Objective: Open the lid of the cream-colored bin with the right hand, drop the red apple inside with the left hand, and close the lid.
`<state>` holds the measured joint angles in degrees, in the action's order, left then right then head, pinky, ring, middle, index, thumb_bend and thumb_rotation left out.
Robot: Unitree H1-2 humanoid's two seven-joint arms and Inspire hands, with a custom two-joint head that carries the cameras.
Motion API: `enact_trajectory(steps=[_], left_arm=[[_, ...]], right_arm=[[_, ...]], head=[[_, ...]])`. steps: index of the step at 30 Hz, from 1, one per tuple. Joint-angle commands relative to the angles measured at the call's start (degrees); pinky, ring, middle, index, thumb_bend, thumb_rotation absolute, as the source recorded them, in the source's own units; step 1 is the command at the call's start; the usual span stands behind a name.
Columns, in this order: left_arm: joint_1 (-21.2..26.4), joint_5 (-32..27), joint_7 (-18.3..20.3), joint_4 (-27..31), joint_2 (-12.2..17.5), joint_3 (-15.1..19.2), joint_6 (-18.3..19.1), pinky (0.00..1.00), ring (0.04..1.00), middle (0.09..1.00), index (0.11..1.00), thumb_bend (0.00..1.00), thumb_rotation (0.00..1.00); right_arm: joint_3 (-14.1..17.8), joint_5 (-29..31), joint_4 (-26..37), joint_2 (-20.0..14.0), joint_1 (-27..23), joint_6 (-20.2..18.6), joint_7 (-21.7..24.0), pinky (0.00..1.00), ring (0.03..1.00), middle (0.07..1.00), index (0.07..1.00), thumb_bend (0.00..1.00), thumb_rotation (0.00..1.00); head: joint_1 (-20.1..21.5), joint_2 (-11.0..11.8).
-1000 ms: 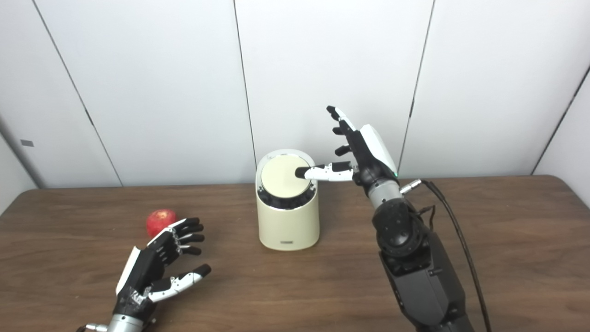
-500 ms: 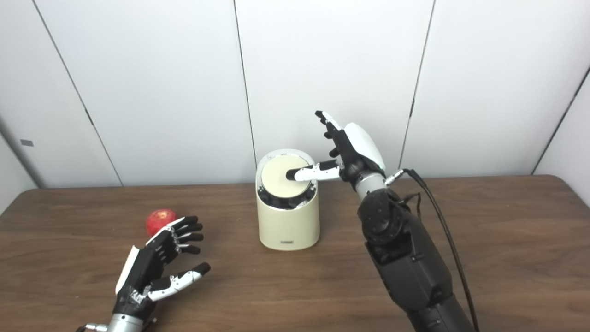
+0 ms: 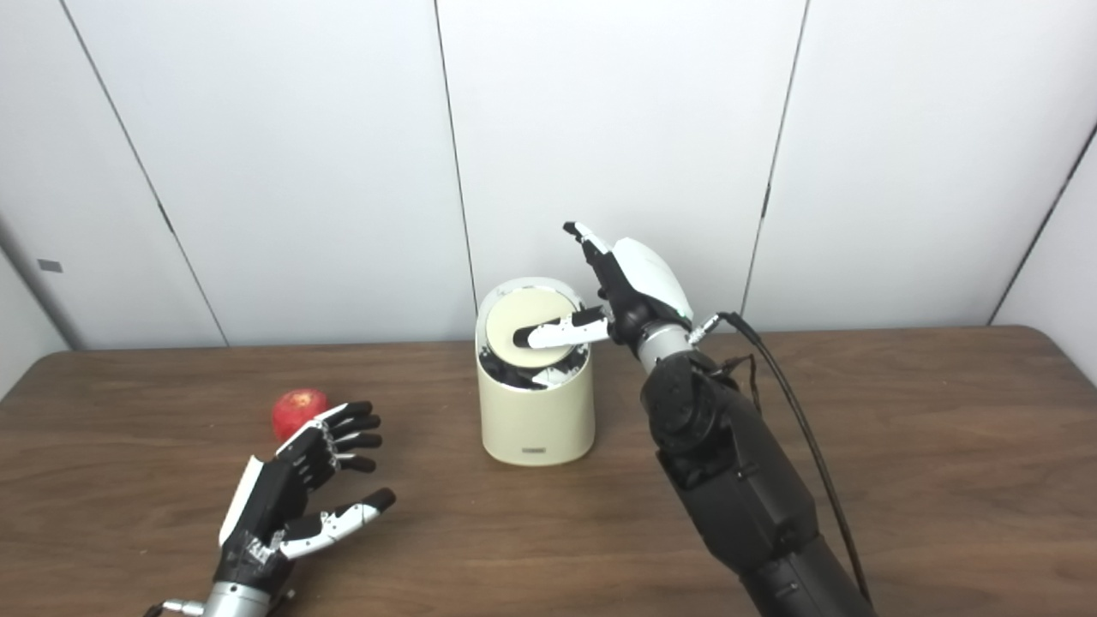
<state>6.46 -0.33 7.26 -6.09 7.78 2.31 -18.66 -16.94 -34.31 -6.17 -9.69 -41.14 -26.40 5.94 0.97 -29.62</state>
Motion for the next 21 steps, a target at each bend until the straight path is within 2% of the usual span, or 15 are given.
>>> enact_trajectory(steps=[1,4,7,15,21], left_arm=[[0.0,0.1,-0.7,-0.4,-1.0,-0.7,-0.5,0.63,0.737,0.777,0.811,0.65,0.00],[-0.1,0.2,-0.9,-0.2,-1.2,-0.7,-0.3,0.63,0.734,0.779,0.809,0.66,0.00],[0.0,-0.1,-0.8,-0.2,-1.3,-0.7,-0.3,0.61,0.729,0.779,0.811,0.66,0.00],[-0.1,0.3,-1.0,0.1,-1.2,-0.8,-0.7,0.60,0.724,0.779,0.812,0.66,0.00],[-0.2,0.3,-1.0,0.4,-1.1,-0.8,-0.7,0.60,0.722,0.777,0.813,0.66,0.00]], right_arm=[[-0.2,-1.0,1.4,0.0,-3.4,0.3,0.3,0.71,0.901,0.937,0.947,0.96,0.39],[-1.1,-2.2,1.4,-0.5,-3.4,-0.2,1.9,0.72,0.909,0.946,0.956,0.95,0.39],[-2.0,-4.4,1.3,-0.9,-3.2,-0.4,3.5,0.69,0.892,0.951,0.955,0.95,0.35],[-2.3,-10.7,0.8,-0.9,-2.4,-0.5,7.5,0.65,0.880,0.968,0.944,0.93,0.23],[-3.6,-15.6,0.5,-1.6,-1.7,-0.5,9.9,0.64,0.848,0.959,0.935,0.91,0.20]], head=[[0.1,-0.2],[0.0,-0.3],[-0.2,-0.4],[-0.3,-0.9],[-0.3,-1.1]])
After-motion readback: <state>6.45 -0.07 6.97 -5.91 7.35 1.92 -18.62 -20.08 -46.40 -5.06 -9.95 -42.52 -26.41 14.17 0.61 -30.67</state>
